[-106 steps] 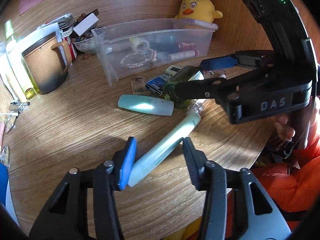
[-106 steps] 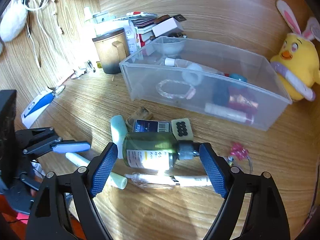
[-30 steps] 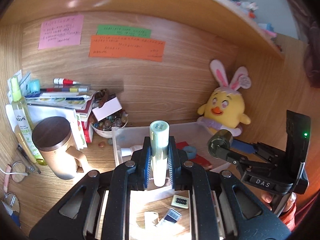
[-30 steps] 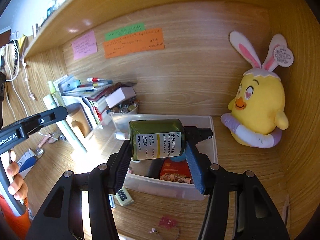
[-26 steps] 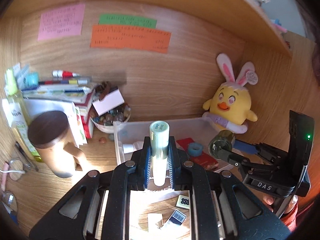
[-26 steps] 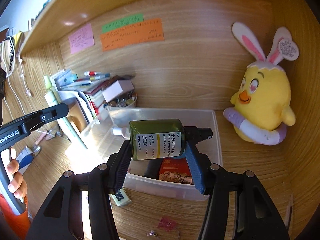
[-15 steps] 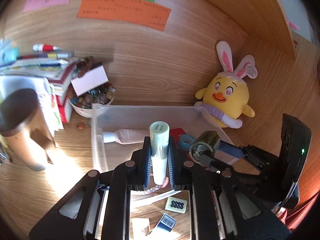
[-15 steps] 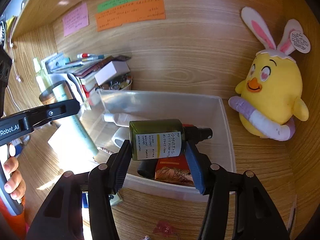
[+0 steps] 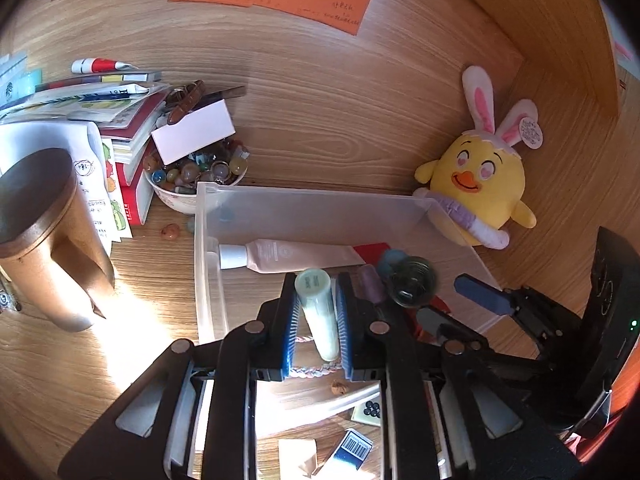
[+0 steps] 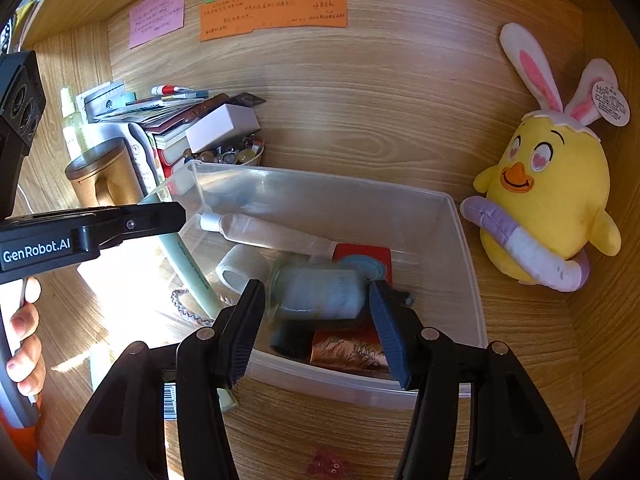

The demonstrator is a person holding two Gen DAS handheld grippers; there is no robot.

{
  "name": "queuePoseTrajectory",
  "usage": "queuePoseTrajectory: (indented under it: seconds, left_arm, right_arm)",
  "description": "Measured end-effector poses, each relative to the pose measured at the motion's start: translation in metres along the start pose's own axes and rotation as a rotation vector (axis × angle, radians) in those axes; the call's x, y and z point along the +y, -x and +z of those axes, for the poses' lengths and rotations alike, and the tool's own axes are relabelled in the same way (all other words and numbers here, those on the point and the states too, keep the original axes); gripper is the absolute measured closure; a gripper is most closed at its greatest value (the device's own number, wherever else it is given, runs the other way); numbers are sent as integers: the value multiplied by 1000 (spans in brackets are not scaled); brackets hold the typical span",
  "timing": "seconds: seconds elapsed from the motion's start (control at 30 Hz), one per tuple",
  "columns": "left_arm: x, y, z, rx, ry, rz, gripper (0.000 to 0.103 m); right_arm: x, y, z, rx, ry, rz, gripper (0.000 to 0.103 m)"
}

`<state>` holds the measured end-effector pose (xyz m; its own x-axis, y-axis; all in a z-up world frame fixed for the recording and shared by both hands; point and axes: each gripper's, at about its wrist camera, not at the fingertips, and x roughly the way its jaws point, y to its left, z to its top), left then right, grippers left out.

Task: Organize objects
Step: 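Carry the white tube and green bottle into the clear box, opening both grippers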

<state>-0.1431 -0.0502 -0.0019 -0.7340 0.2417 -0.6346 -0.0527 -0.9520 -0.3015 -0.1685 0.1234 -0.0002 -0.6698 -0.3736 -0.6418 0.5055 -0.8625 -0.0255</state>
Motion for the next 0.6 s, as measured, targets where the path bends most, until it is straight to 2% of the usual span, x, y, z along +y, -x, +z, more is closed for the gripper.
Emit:
queuePoseTrajectory:
  seconds: [0.1, 0.17, 0.23, 0.3, 0.37, 0.6]
  left_arm:
    - [-4, 6, -1, -22, -23, 30, 69]
    - [-7, 13, -2, -47, -37, 49, 54]
    - [-11, 19, -2, -68, -55, 62, 48]
    - [-14, 26, -2, -83, -72, 68, 44]
    - [-16, 33, -3, -95, -81, 74, 35]
    - [-17, 56, -6, -137, -91, 97, 14]
  right_arm:
    - [1, 0, 1, 3, 2, 2, 52]
    - [2, 1, 2, 3, 4, -1, 47]
    - [2, 3, 1, 0, 4, 2, 38]
    - [2, 7, 1, -7, 5, 2, 36]
    - [2, 10, 0, -12, 6, 1, 35]
    - [-4, 29, -2, -37, -20, 5, 25]
